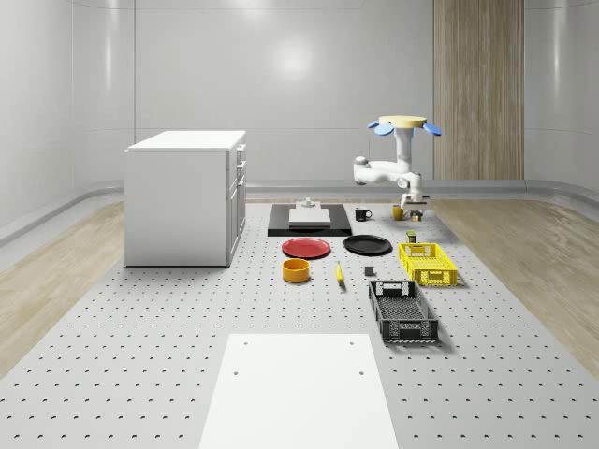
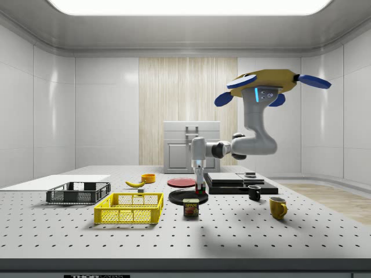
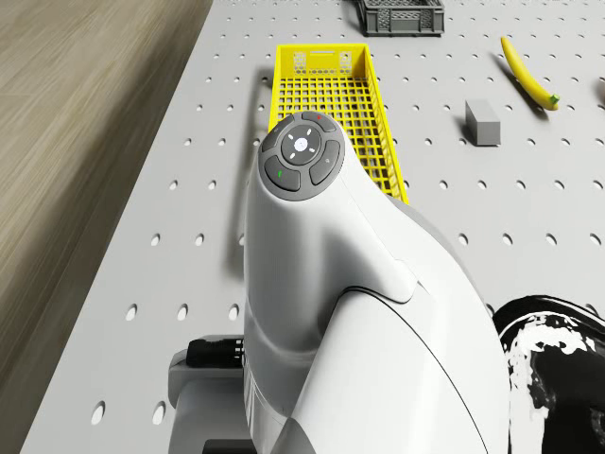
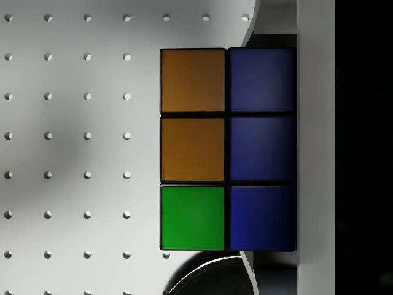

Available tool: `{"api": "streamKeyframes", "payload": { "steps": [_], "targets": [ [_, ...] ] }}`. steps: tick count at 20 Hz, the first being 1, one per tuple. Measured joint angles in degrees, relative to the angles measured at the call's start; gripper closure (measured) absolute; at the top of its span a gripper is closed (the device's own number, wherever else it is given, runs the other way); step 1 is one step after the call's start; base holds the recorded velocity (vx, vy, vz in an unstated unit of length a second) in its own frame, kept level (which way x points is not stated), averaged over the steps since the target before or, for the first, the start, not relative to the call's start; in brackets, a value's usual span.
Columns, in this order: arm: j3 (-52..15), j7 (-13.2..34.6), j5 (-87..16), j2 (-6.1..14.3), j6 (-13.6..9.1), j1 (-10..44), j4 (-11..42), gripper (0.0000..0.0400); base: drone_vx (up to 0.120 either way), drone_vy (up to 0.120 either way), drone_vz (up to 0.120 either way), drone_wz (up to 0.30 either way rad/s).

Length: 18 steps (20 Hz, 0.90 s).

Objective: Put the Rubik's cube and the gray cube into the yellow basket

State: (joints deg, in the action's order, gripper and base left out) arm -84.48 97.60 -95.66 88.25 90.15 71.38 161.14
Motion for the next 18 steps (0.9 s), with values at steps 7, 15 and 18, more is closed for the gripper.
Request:
{"api": "streamKeyframes", "payload": {
  "steps": [7,15,18],
  "targets": [
    [-0.1,0.1,0.3,0.7,0.7,0.1,0.0,0.0075,0.120,0.000,0.000,0.000],
    [-0.1,0.1,0.6,1.4,1.3,0.1,0.0,0.0075,0.120,-0.005,0.000,0.000],
    [-0.1,0.1,0.7,1.7,1.6,0.2,0.0,0.0075,0.120,-0.067,0.000,0.000]
  ]
}}
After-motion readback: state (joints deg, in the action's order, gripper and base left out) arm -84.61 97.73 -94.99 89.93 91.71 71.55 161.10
